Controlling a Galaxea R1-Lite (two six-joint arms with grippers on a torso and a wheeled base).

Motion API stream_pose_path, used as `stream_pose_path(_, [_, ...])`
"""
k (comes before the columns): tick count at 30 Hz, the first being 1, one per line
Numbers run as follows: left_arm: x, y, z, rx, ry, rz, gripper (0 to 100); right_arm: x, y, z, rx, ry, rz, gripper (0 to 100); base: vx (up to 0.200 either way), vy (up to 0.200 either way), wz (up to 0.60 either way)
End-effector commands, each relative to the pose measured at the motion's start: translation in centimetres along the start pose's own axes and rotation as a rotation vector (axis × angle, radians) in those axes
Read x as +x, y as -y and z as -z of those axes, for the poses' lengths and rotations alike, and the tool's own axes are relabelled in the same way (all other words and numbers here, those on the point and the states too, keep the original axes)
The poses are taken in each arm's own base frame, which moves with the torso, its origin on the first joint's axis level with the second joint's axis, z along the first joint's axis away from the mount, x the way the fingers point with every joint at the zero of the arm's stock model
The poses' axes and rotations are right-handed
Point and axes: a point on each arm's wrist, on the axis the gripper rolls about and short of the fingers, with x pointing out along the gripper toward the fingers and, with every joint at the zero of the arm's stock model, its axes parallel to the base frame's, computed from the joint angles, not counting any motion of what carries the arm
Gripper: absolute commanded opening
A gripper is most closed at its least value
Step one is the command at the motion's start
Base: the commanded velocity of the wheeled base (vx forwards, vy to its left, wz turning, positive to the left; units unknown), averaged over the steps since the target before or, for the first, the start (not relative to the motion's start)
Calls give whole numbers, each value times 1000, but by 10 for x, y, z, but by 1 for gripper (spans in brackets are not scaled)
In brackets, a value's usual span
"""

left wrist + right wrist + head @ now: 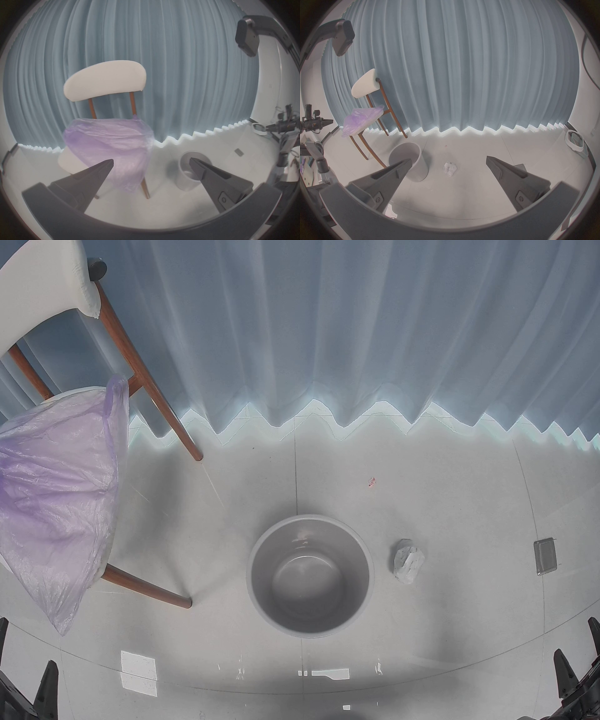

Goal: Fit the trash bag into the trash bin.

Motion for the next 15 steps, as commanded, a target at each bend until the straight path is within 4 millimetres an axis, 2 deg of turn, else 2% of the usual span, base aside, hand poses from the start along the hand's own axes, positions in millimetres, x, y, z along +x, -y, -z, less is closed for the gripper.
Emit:
stream_pose_path(1, [10, -6, -29, -48, -83, 201, 100, 0, 0, 5, 1, -1, -2, 100, 0, 0, 0])
stream_pose_path(8, [43, -9, -63, -119, -179, 416, 100, 0, 0, 5, 3, -1, -1, 100, 0, 0, 0])
stream_pose_path(15, [84, -4, -80, -108, -281, 424, 100, 0, 0, 5, 16, 1, -1, 100, 0, 0, 0])
